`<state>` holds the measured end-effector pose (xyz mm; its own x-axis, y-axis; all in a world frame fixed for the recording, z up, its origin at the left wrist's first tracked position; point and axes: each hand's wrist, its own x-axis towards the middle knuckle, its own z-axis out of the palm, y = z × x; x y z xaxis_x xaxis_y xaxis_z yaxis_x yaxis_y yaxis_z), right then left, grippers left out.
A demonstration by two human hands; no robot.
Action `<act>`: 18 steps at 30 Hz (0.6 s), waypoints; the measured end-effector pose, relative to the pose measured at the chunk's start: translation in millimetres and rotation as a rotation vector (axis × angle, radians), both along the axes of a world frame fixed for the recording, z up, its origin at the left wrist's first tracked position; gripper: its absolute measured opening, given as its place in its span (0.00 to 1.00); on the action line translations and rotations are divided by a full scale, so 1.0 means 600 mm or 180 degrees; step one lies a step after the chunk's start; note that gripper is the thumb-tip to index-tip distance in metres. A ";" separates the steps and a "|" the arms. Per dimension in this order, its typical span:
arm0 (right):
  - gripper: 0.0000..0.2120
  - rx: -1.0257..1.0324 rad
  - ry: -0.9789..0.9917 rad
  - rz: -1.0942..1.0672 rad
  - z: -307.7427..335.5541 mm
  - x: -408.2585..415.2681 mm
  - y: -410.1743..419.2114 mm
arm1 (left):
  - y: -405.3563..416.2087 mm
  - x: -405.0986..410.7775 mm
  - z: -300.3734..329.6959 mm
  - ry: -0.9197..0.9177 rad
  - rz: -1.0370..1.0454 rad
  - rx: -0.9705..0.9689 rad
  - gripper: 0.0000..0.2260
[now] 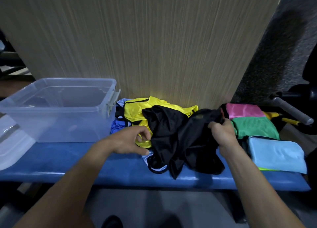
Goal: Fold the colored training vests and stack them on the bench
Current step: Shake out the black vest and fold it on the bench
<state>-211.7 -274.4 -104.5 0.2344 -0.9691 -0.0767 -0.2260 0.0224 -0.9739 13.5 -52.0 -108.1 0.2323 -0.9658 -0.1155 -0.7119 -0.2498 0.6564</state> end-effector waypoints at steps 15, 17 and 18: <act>0.22 -0.2345 0.2115 0.3231 -0.013 -0.009 0.092 | -0.062 -0.075 0.005 0.0148 0.1205 -0.0941 0.06; 0.31 -0.2408 0.2777 0.3261 -0.023 -0.010 0.103 | -0.054 -0.068 0.021 0.1070 0.1565 -0.1403 0.07; 0.31 -0.2535 0.3039 0.3186 -0.031 -0.010 0.110 | -0.050 -0.066 0.029 0.1439 0.1679 -0.1607 0.08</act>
